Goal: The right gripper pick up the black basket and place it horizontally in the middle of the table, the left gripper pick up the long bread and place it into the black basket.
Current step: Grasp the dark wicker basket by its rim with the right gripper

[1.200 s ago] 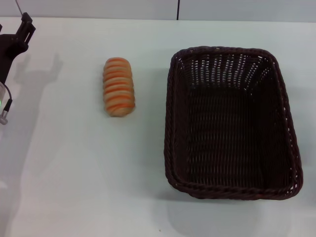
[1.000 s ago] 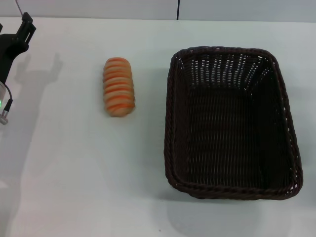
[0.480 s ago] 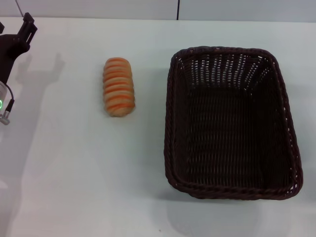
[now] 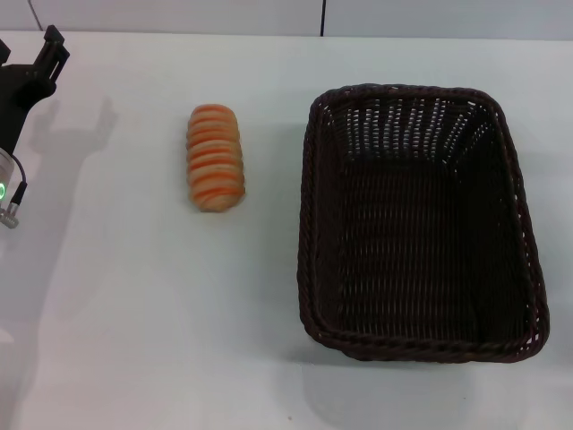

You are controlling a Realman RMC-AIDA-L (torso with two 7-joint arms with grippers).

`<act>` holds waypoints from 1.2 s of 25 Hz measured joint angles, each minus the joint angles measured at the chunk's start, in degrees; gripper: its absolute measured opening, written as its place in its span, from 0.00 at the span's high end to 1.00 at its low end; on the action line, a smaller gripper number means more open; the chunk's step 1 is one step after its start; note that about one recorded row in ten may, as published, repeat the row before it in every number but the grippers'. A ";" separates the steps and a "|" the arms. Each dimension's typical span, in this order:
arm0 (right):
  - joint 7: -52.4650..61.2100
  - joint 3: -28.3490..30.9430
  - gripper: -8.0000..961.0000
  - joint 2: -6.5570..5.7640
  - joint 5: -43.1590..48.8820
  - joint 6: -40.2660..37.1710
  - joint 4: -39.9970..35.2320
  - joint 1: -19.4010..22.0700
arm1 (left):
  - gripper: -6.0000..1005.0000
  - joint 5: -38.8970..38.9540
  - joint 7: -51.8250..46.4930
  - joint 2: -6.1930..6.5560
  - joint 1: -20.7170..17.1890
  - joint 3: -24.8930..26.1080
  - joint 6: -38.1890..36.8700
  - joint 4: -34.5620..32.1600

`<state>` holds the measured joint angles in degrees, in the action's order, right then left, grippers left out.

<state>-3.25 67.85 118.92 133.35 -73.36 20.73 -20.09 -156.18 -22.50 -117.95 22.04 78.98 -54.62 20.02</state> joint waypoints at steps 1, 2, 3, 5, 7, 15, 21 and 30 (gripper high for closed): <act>0.00 0.00 0.25 0.00 0.00 0.00 0.00 0.00 | 0.18 0.00 0.00 0.00 0.00 0.00 0.00 0.00; 0.00 0.00 0.25 0.00 -0.04 -0.02 -0.02 0.01 | 0.18 0.00 0.00 0.00 0.03 0.00 -0.02 -0.02; 0.00 0.00 0.25 0.01 -0.05 -0.06 -0.04 0.02 | 0.18 0.00 0.00 0.00 0.06 0.01 -0.03 -0.04; 0.00 0.00 0.25 0.06 -0.07 -0.08 -0.07 0.05 | 0.18 0.00 -0.01 0.00 0.25 0.03 -0.07 -0.20; 0.00 0.00 0.25 0.06 -0.08 -0.08 -0.08 0.09 | 0.18 0.00 -0.01 0.00 0.33 0.03 -0.07 -0.30; 0.00 0.00 0.26 0.09 -0.70 -0.12 -0.12 0.21 | 0.18 0.00 0.09 0.03 0.70 0.03 -0.14 -0.51; 0.00 0.00 0.26 0.09 -0.73 -0.12 -0.04 0.17 | 0.18 0.00 -1.29 0.29 0.38 -1.24 0.08 1.35; 0.08 0.00 0.26 0.18 -0.74 -0.18 -0.12 0.48 | 0.18 -7.65 -2.71 2.34 -6.87 -2.21 14.41 23.66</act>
<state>-3.17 67.85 119.09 132.61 -73.54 20.61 -19.61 -163.84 -25.21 -115.61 15.17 76.77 -40.22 43.68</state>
